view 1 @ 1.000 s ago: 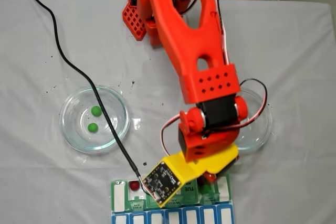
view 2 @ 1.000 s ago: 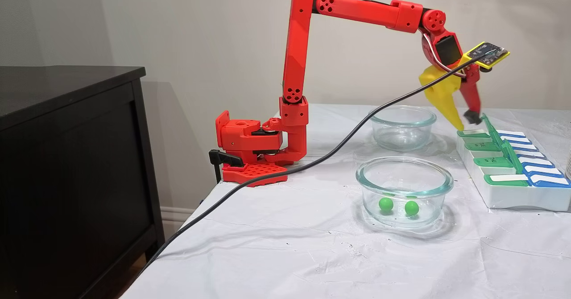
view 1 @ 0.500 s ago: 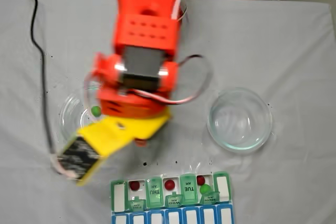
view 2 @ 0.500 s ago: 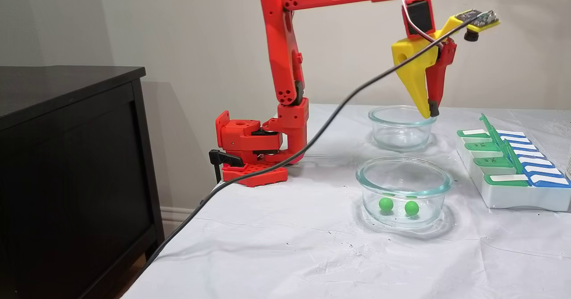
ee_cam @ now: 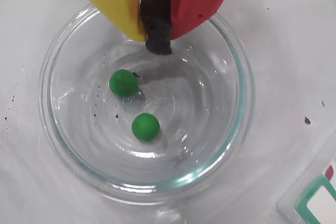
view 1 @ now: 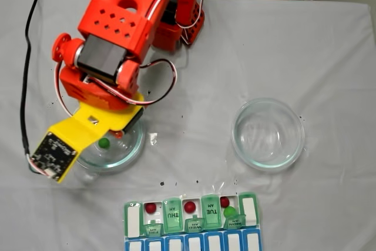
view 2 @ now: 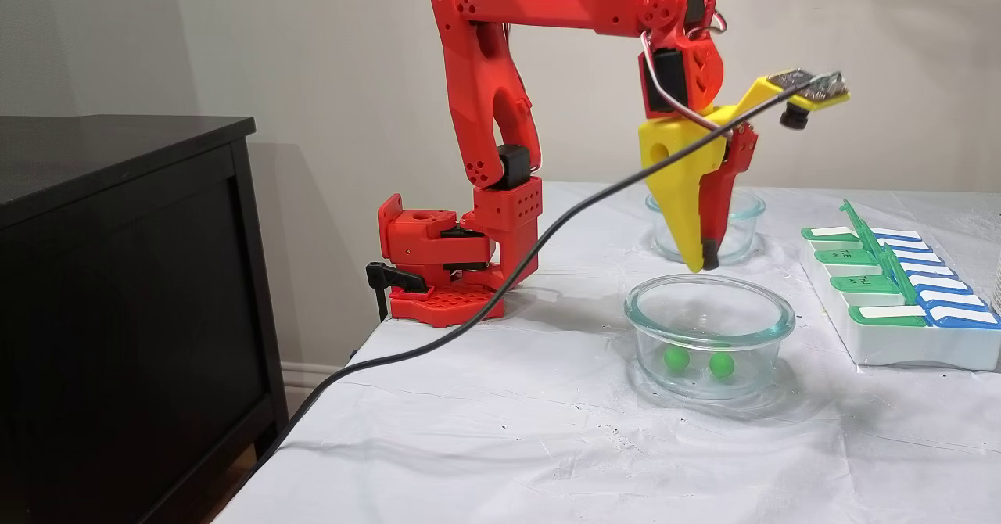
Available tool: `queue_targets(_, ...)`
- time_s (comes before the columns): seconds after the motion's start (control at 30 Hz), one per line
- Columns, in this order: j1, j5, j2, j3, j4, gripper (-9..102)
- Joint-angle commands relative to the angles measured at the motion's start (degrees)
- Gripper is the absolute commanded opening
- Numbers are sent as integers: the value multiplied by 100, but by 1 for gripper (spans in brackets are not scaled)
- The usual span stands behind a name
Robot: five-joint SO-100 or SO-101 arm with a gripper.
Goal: Sort medicines into box.
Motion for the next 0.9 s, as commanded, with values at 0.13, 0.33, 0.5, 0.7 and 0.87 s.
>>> queue_targets(0.13,343,-88,-70,-44,-149,7)
queue_targets(0.33,448,-9,-457,79,-360,13)
queue_targets(0.5,457,97,-334,281,-580,23)
queue_targets(0.7,466,132,-378,369,-703,24)
queue_targets(0.87,466,149,-492,545,-1002,24)
